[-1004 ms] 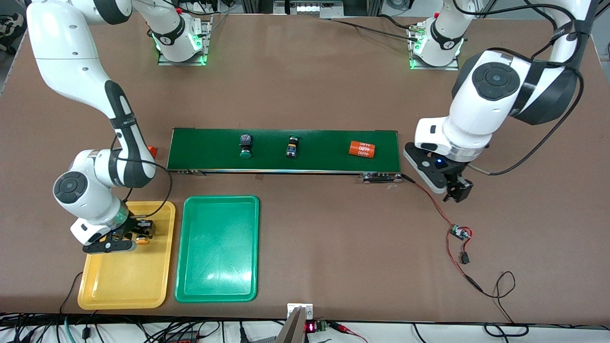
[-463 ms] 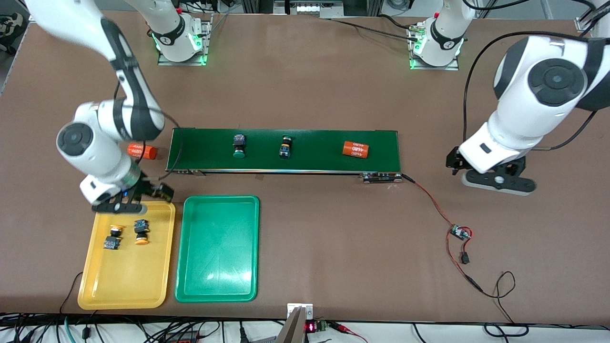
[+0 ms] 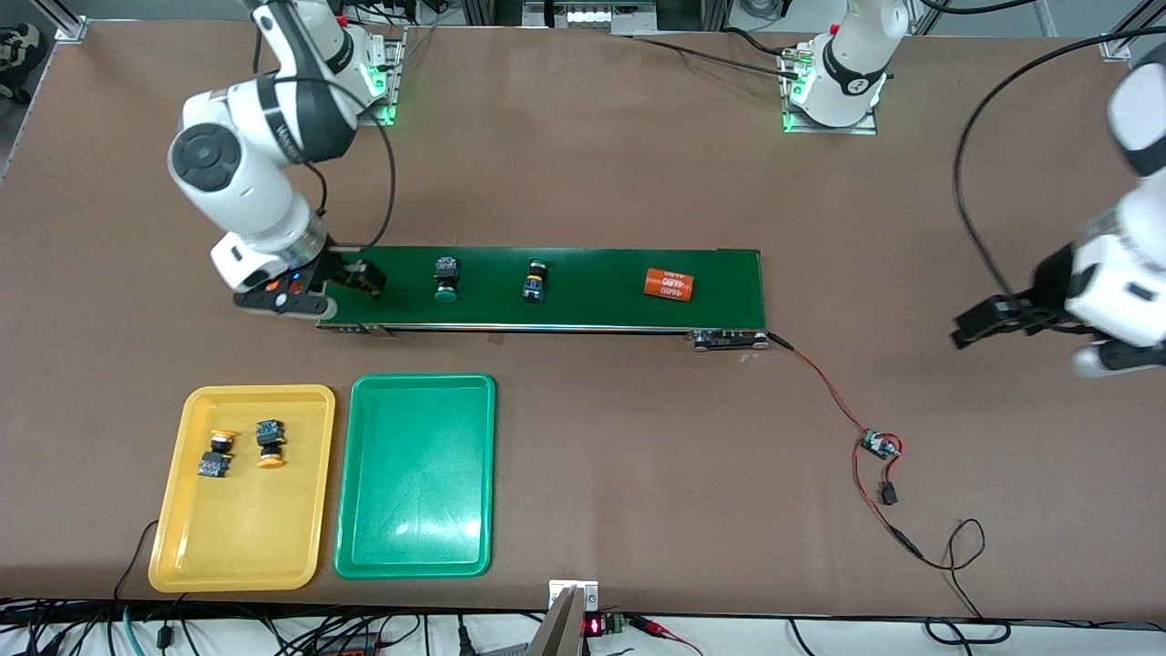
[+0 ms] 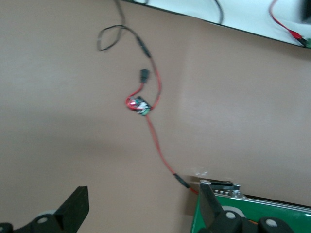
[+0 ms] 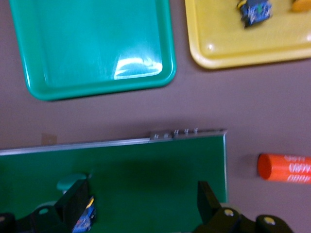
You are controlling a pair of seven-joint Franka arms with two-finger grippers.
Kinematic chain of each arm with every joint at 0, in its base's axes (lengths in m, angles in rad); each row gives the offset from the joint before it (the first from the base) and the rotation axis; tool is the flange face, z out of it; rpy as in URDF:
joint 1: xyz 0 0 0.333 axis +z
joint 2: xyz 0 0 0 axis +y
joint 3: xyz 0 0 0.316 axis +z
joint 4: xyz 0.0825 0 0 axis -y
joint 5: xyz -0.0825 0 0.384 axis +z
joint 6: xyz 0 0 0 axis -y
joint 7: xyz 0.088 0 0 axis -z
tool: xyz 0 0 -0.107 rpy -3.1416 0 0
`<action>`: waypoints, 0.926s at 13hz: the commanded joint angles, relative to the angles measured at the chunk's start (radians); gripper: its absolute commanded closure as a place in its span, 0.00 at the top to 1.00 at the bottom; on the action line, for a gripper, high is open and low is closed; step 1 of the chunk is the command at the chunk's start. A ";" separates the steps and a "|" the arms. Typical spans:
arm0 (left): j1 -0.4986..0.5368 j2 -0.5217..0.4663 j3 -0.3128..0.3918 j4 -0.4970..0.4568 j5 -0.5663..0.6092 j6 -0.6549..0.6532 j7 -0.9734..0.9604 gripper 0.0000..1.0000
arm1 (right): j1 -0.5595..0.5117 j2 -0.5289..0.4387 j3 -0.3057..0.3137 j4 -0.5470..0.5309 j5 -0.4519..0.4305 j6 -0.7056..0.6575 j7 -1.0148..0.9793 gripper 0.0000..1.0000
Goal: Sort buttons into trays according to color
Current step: 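Move the right gripper to the conveyor end and grasp the green button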
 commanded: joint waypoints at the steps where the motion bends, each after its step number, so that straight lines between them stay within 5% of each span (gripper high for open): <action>1: 0.003 -0.041 0.022 -0.002 -0.017 -0.095 0.026 1.00 | -0.007 -0.048 0.047 -0.074 0.030 0.022 0.034 0.97; 6: -0.003 -0.064 0.041 -0.033 0.027 -0.099 0.060 1.00 | -0.005 -0.037 0.072 -0.164 0.075 0.123 0.034 0.97; 9: -0.107 -0.062 0.143 -0.050 0.020 -0.080 0.080 1.00 | -0.007 -0.011 0.084 -0.169 0.075 0.138 0.033 0.97; 12: -0.109 -0.064 0.139 -0.050 0.013 -0.080 0.080 1.00 | -0.007 0.004 0.092 -0.169 0.075 0.144 0.033 0.97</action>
